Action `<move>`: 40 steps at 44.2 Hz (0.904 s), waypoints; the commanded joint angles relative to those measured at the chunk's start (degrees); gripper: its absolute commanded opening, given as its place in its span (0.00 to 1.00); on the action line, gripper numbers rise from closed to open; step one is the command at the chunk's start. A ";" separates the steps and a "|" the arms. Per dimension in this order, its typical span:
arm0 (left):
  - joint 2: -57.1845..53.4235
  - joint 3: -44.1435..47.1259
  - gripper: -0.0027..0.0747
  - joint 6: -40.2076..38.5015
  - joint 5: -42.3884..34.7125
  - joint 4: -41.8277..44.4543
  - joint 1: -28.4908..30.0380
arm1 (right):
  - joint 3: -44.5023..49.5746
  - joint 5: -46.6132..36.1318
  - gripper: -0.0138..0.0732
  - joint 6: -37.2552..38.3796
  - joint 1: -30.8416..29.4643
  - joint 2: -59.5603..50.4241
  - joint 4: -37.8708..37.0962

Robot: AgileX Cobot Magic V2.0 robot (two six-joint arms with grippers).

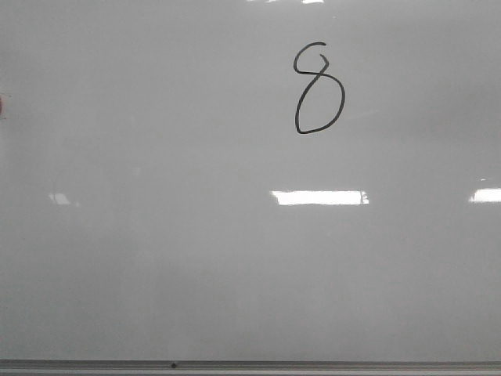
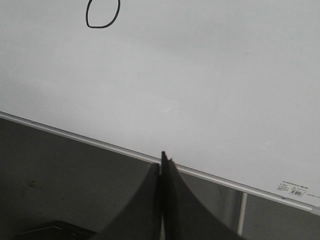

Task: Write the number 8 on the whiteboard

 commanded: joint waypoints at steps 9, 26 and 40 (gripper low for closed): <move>-18.36 21.93 0.01 -0.27 -24.80 -1.42 11.06 | -1.28 -3.35 0.02 -0.19 -0.23 0.10 -0.45; -36.13 45.30 0.01 -0.27 -45.00 -7.10 15.35 | -1.28 -3.35 0.02 -0.19 -0.23 0.10 -0.45; -36.46 45.86 0.01 -0.27 -46.17 -7.10 12.99 | -1.28 -3.14 0.02 -0.19 -0.23 0.10 -0.45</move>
